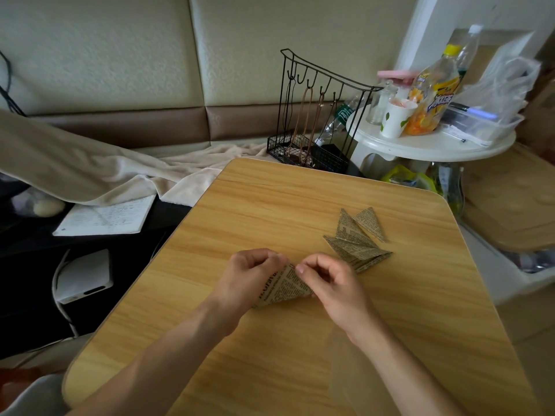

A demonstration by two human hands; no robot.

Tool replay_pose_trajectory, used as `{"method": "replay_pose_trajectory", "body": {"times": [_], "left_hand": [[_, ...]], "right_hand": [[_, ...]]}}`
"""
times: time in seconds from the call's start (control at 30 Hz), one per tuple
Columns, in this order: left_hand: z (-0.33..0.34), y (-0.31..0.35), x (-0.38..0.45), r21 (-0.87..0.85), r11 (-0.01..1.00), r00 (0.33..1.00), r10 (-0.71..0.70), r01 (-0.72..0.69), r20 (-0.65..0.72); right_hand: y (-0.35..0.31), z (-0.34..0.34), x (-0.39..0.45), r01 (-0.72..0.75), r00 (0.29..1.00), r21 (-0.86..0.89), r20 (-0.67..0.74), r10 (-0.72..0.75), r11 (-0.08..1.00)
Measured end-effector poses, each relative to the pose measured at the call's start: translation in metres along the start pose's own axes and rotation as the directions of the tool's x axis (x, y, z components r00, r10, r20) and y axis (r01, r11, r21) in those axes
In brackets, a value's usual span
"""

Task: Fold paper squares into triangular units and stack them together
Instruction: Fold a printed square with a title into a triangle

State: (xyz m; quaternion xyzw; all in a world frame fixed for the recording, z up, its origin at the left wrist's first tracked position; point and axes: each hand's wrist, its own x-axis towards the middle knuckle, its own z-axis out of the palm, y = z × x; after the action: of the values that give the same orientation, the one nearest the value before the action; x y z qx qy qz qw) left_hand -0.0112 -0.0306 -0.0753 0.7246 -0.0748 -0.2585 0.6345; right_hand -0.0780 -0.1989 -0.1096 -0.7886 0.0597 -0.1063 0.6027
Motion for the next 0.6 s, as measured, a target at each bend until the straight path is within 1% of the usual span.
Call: {"method": "replay_pose_trajectory", "body": {"times": [0.1,0.2,0.33,0.53,0.6], "left_hand": [[-0.0011,0.0014,0.0036,-0.011,0.999,0.993,-0.047,0.047,-0.109],[-0.0065,0.0043,0.0074,-0.093,0.993,0.979,-0.083,0.066,-0.189],[-0.0074,0.0036,0.0069,-0.135,0.987,0.975,-0.109,0.083,-0.196],[-0.0059,0.0028,0.0069,-0.160,0.984,0.973,-0.106,0.074,-0.205],[-0.0080,0.0027,0.0080,-0.122,0.991,0.976,-0.085,0.061,-0.203]], "right_hand": [[-0.0006,0.0000,0.0010,-0.049,0.998,0.041,-0.033,0.050,0.998],[-0.0018,-0.0015,0.0009,-0.095,0.993,0.123,-0.055,0.102,0.988],[-0.0040,-0.0003,0.0013,-0.124,0.985,0.179,-0.099,0.143,0.976],[-0.0059,-0.0002,0.0007,-0.132,0.983,0.152,-0.109,0.149,0.979],[-0.0050,-0.0023,0.0000,-0.140,0.981,0.166,-0.109,0.159,0.976]]}}
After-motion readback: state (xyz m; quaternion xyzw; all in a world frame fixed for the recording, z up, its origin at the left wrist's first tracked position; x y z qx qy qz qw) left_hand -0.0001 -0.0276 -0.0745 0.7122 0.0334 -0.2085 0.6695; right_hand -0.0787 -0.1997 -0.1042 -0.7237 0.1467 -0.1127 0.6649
